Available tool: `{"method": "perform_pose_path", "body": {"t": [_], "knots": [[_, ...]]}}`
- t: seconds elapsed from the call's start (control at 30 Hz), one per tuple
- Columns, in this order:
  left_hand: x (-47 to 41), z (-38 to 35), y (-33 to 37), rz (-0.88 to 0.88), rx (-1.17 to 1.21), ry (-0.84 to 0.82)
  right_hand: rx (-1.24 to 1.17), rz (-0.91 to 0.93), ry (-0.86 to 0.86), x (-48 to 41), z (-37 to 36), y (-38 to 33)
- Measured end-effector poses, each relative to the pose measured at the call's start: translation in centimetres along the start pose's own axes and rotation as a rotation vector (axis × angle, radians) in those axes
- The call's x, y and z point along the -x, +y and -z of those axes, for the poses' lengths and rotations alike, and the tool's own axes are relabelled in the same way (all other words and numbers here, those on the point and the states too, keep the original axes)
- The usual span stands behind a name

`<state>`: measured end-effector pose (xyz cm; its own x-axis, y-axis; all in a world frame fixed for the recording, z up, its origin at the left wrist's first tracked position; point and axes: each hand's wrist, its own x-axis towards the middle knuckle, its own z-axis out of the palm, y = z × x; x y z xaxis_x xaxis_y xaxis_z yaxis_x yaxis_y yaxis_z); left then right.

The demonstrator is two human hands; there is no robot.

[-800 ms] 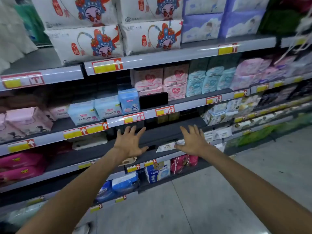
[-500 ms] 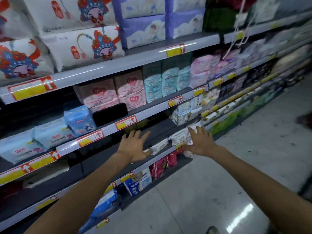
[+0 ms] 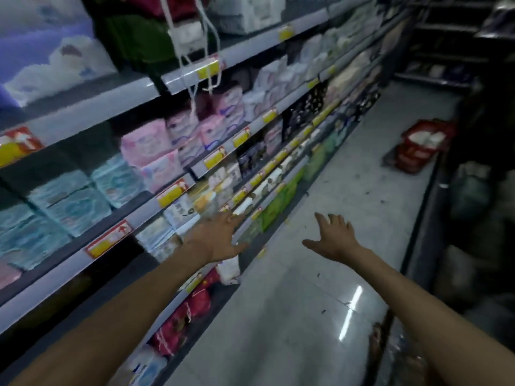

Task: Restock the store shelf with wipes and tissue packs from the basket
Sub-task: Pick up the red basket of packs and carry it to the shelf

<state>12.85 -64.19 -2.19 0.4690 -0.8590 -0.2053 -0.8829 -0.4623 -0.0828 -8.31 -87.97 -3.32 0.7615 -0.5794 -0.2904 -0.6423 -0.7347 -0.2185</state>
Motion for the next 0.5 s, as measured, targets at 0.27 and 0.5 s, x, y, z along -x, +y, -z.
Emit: {"method": "perform_pose_path", "body": {"t": [0.27, 0.5], "knots": [[-19.4, 4.3, 8.5, -0.193, -0.029, 0.033, -0.054, -0.204, 0.087, -6.6, 5.7, 13.5], [-37.5, 8.7, 13.6, -0.313, -0.014, 0.113, -0.056, -0.32, 0.13, -16.9, 10.7, 21.6]]}}
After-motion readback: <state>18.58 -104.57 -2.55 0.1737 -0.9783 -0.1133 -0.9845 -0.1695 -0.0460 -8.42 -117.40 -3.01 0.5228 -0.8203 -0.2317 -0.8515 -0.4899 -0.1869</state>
